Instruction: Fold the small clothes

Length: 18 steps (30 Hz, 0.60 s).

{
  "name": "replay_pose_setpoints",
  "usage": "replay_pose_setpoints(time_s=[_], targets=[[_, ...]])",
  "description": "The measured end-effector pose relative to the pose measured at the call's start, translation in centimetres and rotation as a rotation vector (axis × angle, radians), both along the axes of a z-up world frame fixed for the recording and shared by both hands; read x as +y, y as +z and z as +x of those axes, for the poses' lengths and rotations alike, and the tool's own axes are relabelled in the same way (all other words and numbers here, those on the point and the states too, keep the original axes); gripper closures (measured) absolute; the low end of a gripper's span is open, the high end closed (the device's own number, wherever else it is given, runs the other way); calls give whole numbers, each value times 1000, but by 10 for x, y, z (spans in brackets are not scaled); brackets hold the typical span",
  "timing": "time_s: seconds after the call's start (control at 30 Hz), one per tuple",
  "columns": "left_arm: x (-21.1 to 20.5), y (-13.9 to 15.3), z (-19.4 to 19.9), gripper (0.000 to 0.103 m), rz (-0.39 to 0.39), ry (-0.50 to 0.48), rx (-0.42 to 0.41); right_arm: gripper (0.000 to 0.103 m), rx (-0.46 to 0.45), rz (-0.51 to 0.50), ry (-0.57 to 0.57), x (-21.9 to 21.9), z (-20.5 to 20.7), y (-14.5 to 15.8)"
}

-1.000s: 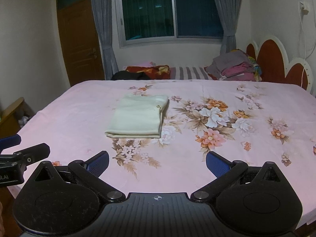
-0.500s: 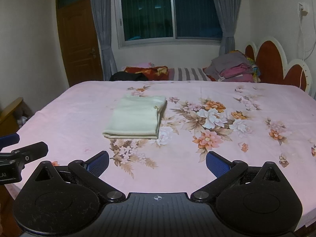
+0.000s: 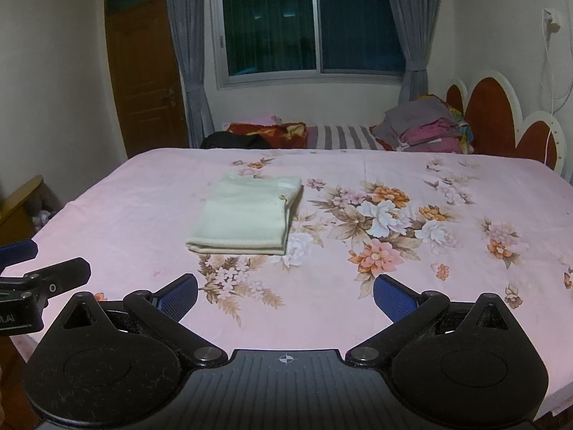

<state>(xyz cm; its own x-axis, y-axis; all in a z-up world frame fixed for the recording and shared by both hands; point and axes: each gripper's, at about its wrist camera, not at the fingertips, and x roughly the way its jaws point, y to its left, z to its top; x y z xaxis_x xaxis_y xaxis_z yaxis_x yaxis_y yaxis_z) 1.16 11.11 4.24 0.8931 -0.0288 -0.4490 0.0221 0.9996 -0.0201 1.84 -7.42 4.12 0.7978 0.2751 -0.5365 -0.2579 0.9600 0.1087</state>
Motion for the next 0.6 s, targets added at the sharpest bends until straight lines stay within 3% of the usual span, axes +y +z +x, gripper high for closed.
replay_pose_setpoints(time_s=[0.6], targets=[[0, 1, 2, 0, 6, 1, -1, 0, 0, -1, 8, -3, 2, 0]])
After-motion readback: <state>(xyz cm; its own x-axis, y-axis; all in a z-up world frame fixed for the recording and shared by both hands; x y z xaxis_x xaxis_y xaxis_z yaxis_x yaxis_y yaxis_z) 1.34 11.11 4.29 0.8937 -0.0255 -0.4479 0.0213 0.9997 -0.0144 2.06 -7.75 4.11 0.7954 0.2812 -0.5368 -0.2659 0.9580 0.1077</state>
